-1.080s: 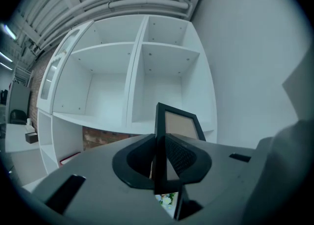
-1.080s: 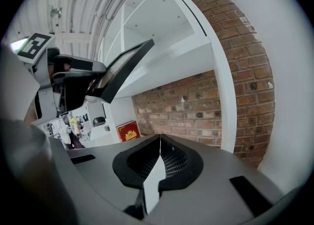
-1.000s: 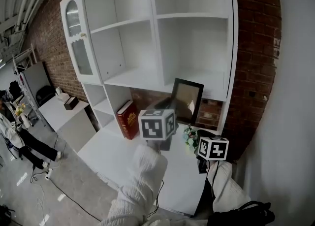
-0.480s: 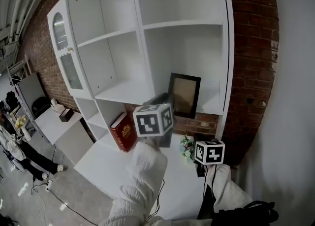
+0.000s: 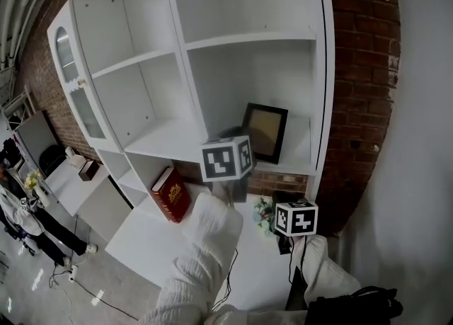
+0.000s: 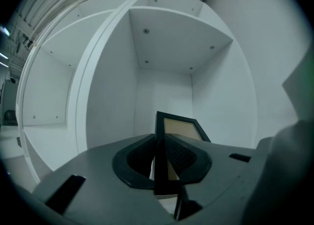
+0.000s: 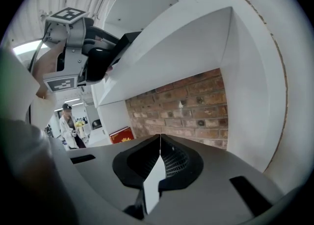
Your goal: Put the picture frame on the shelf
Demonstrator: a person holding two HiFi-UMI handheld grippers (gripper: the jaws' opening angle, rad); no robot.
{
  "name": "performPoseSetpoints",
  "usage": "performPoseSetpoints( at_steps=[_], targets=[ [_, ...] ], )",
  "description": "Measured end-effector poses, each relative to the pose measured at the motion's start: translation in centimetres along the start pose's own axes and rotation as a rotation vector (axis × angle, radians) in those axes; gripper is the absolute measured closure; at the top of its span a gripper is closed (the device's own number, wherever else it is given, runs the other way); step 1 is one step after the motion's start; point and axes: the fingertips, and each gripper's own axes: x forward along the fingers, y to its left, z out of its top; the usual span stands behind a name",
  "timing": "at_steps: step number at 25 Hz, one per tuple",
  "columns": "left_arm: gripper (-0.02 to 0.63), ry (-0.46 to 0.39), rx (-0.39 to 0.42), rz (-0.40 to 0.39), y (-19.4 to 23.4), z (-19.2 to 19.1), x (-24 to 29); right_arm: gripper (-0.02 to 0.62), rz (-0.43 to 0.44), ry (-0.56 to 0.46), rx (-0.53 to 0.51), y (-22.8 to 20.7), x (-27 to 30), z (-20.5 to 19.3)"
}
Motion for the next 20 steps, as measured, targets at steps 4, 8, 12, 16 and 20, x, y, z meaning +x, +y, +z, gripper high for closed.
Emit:
performPoseSetpoints(
  at_steps=[4, 8, 12, 16, 20],
  targets=[
    [0.540, 0.006, 0.039, 0.008, 0.1, 0.0, 1.0, 0.571, 0.006, 0.001, 0.018, 0.2, 0.7, -0.1],
    [0.594, -0.008, 0.040, 0.032, 1.1, 0.4, 1.3, 0.571, -0.001, 0.002, 0.035, -0.1, 1.1, -0.4],
    [0.584, -0.031, 0.013, 0.005, 1.1, 0.6, 1.2, 0.571, -0.013, -0.002, 0.049, -0.7, 1.0, -0.6],
    [0.533, -0.053, 0.014, -0.024, 0.6, 0.9, 1.1, 0.571, -0.020, -0.004, 0.052, -0.8, 1.1, -0.2],
    [0.526, -0.084, 0.013, -0.007, 0.8, 0.7, -0.5, 0.571, -0.012, 0.003, 0.039, -0.1, 1.0, -0.3]
  ],
)
